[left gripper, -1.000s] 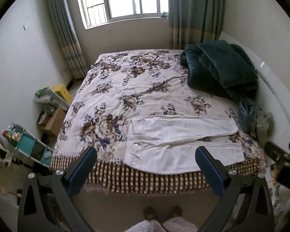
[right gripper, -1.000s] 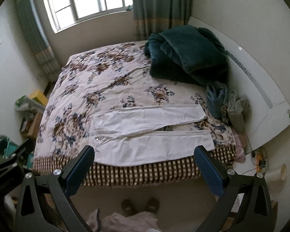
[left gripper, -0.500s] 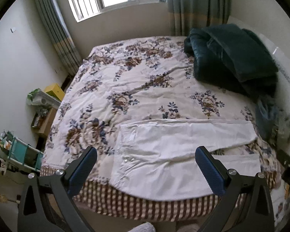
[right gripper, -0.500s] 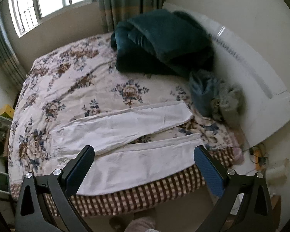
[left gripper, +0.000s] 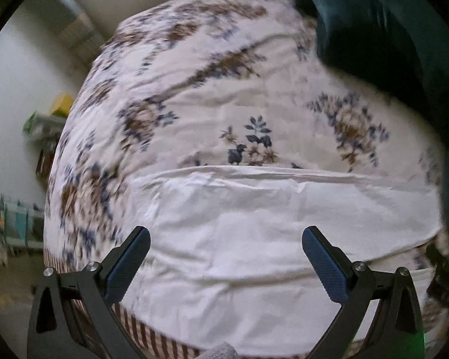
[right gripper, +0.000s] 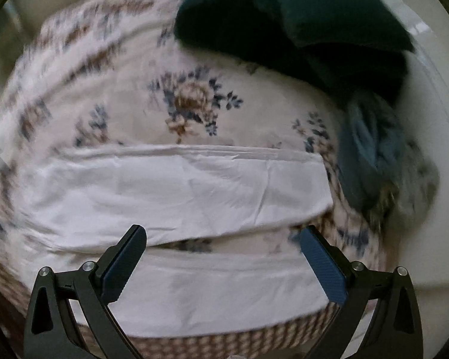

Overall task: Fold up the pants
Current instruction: 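Move both tools down toward the hem ends of the white pants legs, then grasp the pant leg hems with the left gripper while the right gripper grasps beside it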

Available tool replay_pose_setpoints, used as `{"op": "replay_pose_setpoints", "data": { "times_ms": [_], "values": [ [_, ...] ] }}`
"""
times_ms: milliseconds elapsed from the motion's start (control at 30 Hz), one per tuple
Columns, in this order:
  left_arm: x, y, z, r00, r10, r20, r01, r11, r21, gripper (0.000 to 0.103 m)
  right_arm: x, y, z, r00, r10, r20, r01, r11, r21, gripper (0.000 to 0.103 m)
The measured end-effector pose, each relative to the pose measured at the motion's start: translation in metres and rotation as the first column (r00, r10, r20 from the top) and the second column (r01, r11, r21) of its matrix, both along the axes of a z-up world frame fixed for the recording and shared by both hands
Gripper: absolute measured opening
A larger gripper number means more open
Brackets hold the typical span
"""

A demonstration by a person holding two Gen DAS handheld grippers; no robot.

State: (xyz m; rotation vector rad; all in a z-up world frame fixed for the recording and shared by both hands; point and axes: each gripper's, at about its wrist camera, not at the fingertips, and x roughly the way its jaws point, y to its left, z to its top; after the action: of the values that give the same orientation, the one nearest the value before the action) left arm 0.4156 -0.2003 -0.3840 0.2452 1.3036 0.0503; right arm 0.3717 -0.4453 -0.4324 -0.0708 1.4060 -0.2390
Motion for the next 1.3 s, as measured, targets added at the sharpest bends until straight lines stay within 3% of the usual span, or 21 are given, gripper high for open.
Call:
{"op": "replay_pose_setpoints", "data": {
  "times_ms": [133,200,300,433,500,567,633,700,767,867,967,1100,1300],
  "values": [
    [0.042,-0.025,-0.095,0.983,-0.139,-0.116,0.152,0.983,0.108,0.103,0.055,-0.004,-0.094,0.980,0.141,-0.143,-0.145,0.989,-0.017,0.103],
    [0.061,-0.037,-0.142,0.961,-0.210,-0.179,0.235,0.963,0.132,0.103,0.083,-0.010,-0.141,0.955,0.207,-0.214,-0.204,0.978,0.036,0.103],
    [0.078,-0.050,-0.189,0.926,-0.298,-0.233,0.339,0.927,0.163,0.103,0.116,-0.014,-0.193,0.914,0.290,-0.284,-0.303,0.953,-0.002,0.103],
    [0.094,-0.064,-0.233,0.873,-0.388,-0.296,0.452,0.872,0.189,0.103,0.143,-0.019,-0.237,0.832,0.387,-0.397,-0.427,0.904,-0.015,0.098],
    [0.098,-0.069,-0.251,0.831,-0.442,-0.339,0.520,0.833,0.189,0.103,0.147,-0.021,-0.245,0.808,0.422,-0.411,-0.456,0.890,0.017,0.095],
    [0.105,-0.072,-0.259,0.804,-0.487,-0.341,0.565,0.804,0.184,0.102,0.156,-0.021,-0.255,0.792,0.448,-0.416,-0.448,0.888,0.103,0.074],
    [0.109,-0.076,-0.264,0.770,-0.540,-0.339,0.609,0.781,0.138,0.092,0.155,-0.021,-0.260,0.781,0.466,-0.415,-0.435,0.884,0.174,0.055],
    [0.111,-0.076,-0.263,0.748,-0.560,-0.356,0.601,0.799,0.007,0.040,0.157,-0.021,-0.262,0.786,0.474,-0.397,-0.437,0.880,0.184,0.046],
    [0.108,-0.079,-0.258,0.738,-0.577,-0.348,0.607,0.794,-0.030,0.016,0.156,-0.023,-0.260,0.797,0.471,-0.379,-0.425,0.882,0.202,0.030],
    [0.095,-0.080,-0.244,0.756,-0.583,-0.297,0.611,0.791,0.002,0.008,0.150,-0.022,-0.254,0.819,0.452,-0.353,-0.407,0.892,0.196,0.012],
    [0.088,-0.072,-0.225,0.802,-0.547,-0.242,0.562,0.827,-0.010,0.006,0.144,-0.032,-0.235,0.856,0.415,-0.307,-0.377,0.909,0.177,0.008],
    [0.074,-0.052,-0.181,0.879,-0.453,-0.148,0.447,0.892,-0.072,0.006,0.118,-0.048,-0.190,0.920,0.333,-0.206,-0.295,0.935,0.196,0.006],
    [0.006,-0.048,-0.123,0.947,-0.314,-0.062,0.303,0.941,-0.150,0.006,0.048,-0.070,-0.122,0.969,0.233,-0.083,-0.202,0.938,0.282,0.006]
  ]
}}
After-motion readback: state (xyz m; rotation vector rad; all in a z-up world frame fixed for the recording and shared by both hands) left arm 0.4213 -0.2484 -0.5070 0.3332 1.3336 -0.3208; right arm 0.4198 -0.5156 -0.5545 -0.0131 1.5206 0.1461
